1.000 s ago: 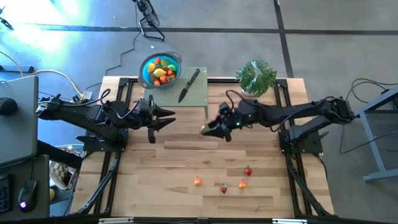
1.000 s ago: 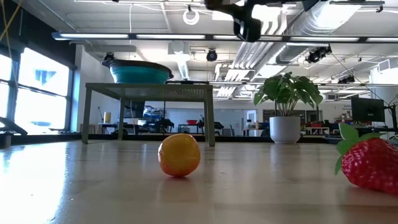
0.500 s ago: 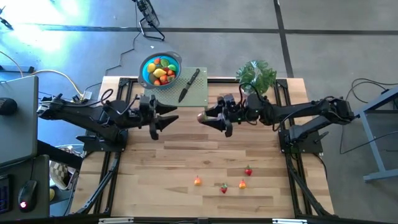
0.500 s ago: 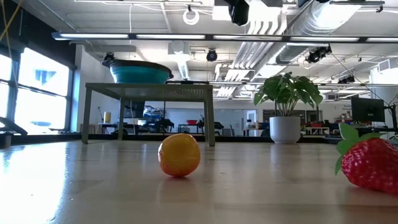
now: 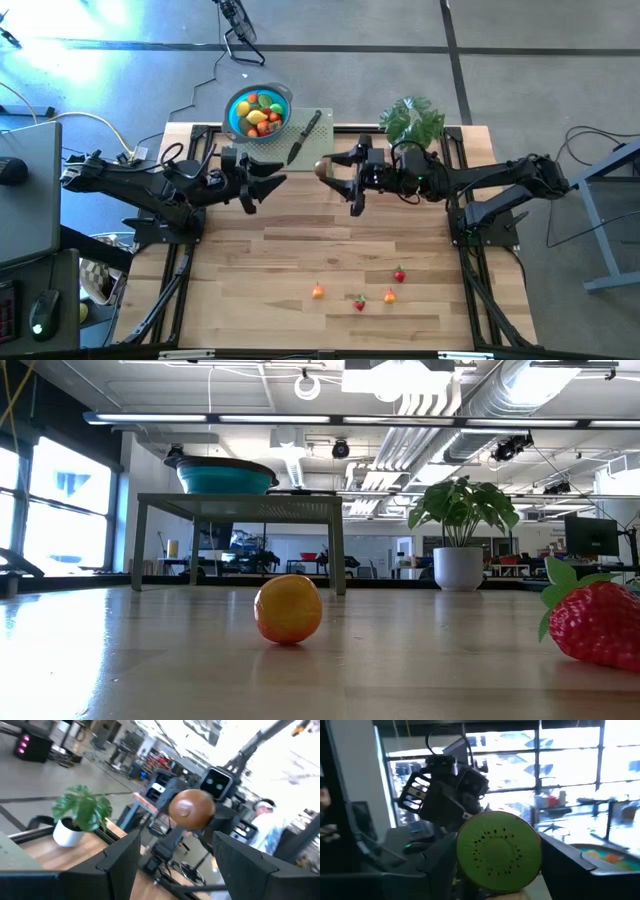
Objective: Pick & Place Fruit
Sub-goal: Put the half kiwi into the strainer bowl on the shelf
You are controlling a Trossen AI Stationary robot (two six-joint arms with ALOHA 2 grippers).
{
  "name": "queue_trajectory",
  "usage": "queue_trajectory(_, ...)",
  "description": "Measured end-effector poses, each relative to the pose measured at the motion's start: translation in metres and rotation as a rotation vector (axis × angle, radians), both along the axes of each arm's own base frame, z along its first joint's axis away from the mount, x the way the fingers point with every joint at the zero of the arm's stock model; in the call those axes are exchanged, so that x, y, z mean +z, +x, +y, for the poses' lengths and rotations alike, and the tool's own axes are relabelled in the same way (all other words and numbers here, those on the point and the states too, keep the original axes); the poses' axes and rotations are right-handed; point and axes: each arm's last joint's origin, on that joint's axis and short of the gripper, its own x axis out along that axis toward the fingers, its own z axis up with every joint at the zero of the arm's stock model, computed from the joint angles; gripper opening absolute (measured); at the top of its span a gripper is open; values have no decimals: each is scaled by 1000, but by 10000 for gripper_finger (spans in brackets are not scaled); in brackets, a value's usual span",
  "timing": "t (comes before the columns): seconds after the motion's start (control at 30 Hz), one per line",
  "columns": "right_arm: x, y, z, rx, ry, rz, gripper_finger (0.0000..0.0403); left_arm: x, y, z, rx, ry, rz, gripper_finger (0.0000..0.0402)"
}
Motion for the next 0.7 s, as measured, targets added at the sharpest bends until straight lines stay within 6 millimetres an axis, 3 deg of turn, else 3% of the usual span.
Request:
queue_trajectory(0.3, 20, 4, -1, -86, -116, -15, 234, 6, -9, 3, 33, -52, -45, 242)
queue_trajectory(0.7, 14, 31, 1, -41, -170, 10, 234, 8, -12, 4, 40, -38, -50, 242)
